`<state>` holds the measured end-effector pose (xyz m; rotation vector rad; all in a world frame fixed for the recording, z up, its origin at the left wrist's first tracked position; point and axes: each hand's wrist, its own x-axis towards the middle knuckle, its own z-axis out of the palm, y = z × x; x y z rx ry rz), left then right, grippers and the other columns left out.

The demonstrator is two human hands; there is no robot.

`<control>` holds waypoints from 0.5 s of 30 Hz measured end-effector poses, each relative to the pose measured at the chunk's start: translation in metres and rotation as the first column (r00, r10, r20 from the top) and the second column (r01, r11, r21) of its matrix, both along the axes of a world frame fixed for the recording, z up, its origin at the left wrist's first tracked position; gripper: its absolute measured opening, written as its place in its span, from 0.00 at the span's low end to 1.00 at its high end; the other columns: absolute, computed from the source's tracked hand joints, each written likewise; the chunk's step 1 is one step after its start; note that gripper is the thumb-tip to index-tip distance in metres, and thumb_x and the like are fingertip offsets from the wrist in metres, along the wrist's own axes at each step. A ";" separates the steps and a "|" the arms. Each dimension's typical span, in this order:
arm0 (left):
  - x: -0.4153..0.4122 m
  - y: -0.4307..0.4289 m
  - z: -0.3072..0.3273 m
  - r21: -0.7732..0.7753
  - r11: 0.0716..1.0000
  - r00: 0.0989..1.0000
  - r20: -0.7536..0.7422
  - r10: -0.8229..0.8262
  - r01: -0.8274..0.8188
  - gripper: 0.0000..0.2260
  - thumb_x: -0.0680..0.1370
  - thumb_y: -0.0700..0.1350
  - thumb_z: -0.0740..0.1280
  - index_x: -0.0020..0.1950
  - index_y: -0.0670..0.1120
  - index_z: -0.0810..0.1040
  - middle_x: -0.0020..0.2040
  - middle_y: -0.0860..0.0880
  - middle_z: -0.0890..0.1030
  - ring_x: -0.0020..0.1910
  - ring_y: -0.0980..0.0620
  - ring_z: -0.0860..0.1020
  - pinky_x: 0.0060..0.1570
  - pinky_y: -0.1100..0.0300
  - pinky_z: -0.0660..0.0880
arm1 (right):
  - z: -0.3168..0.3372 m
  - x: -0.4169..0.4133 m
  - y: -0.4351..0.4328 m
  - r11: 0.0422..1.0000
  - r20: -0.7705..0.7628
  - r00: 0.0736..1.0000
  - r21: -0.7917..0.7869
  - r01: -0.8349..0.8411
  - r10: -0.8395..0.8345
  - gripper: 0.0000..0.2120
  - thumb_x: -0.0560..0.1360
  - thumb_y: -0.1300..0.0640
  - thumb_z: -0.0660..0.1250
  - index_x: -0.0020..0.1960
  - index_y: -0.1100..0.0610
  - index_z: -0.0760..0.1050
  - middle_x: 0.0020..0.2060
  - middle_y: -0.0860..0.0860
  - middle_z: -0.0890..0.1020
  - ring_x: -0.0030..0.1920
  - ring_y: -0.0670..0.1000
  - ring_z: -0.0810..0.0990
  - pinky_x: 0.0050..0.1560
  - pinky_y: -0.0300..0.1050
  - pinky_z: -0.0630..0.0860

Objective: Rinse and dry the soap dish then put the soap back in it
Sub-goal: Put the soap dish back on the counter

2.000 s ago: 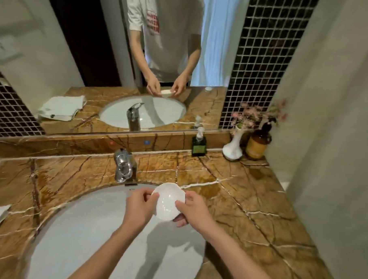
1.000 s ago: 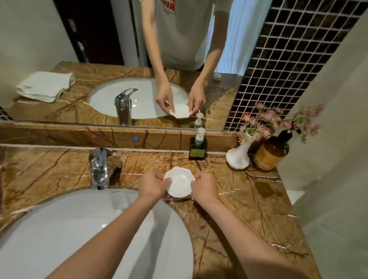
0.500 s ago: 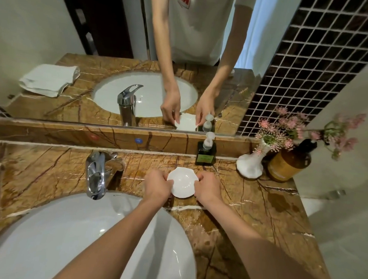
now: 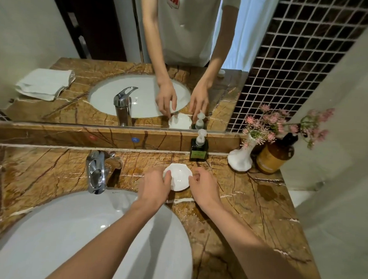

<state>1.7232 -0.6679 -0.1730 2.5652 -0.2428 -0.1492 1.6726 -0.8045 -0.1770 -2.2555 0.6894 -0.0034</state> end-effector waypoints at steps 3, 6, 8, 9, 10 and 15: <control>-0.023 0.005 0.010 0.015 0.988 0.987 0.047 -0.155 0.155 0.18 0.78 0.53 0.57 0.61 0.46 0.76 0.57 0.45 0.80 0.53 0.46 0.78 0.52 0.50 0.75 | 0.012 -0.034 0.003 0.995 0.046 0.997 -0.074 -0.064 0.067 0.19 0.80 0.54 0.63 0.70 0.53 0.71 0.68 0.52 0.76 0.69 0.54 0.71 0.66 0.51 0.70; -0.049 0.005 0.013 0.091 0.939 0.939 0.065 -0.338 0.331 0.20 0.78 0.53 0.58 0.67 0.46 0.72 0.63 0.45 0.77 0.61 0.45 0.73 0.60 0.51 0.70 | 0.018 -0.068 0.003 0.977 0.013 0.989 -0.158 -0.141 0.145 0.22 0.80 0.52 0.63 0.73 0.52 0.67 0.69 0.51 0.74 0.71 0.53 0.70 0.68 0.49 0.68; -0.066 0.006 0.015 0.130 0.912 0.912 0.086 -0.401 0.389 0.22 0.77 0.55 0.58 0.68 0.47 0.71 0.66 0.44 0.75 0.63 0.44 0.72 0.63 0.50 0.68 | 0.020 -0.089 0.000 0.963 -0.030 0.981 -0.186 -0.195 0.193 0.24 0.79 0.52 0.63 0.75 0.51 0.64 0.71 0.51 0.72 0.71 0.52 0.68 0.71 0.51 0.67; -0.075 0.006 0.016 0.143 0.902 0.901 0.098 -0.422 0.407 0.22 0.77 0.56 0.58 0.68 0.48 0.70 0.67 0.44 0.74 0.64 0.44 0.71 0.64 0.49 0.68 | 0.021 -0.099 -0.001 0.956 -0.051 0.977 -0.202 -0.213 0.207 0.25 0.79 0.51 0.63 0.75 0.51 0.63 0.72 0.51 0.71 0.72 0.53 0.68 0.72 0.52 0.66; -0.084 0.007 0.017 0.159 0.893 0.891 0.112 -0.441 0.422 0.23 0.77 0.56 0.57 0.69 0.49 0.69 0.67 0.44 0.74 0.64 0.44 0.71 0.64 0.49 0.67 | 0.023 -0.109 -0.003 0.949 -0.066 0.975 -0.221 -0.223 0.214 0.26 0.79 0.51 0.63 0.75 0.51 0.63 0.73 0.52 0.70 0.72 0.53 0.68 0.72 0.53 0.66; -0.135 0.009 0.018 0.209 0.854 0.854 0.119 -0.506 0.477 0.24 0.76 0.56 0.57 0.70 0.48 0.67 0.70 0.43 0.70 0.68 0.43 0.69 0.63 0.49 0.68 | 0.029 -0.162 -0.008 0.905 -0.039 0.963 -0.334 -0.264 0.266 0.25 0.79 0.52 0.61 0.74 0.53 0.63 0.74 0.54 0.67 0.72 0.56 0.68 0.71 0.52 0.67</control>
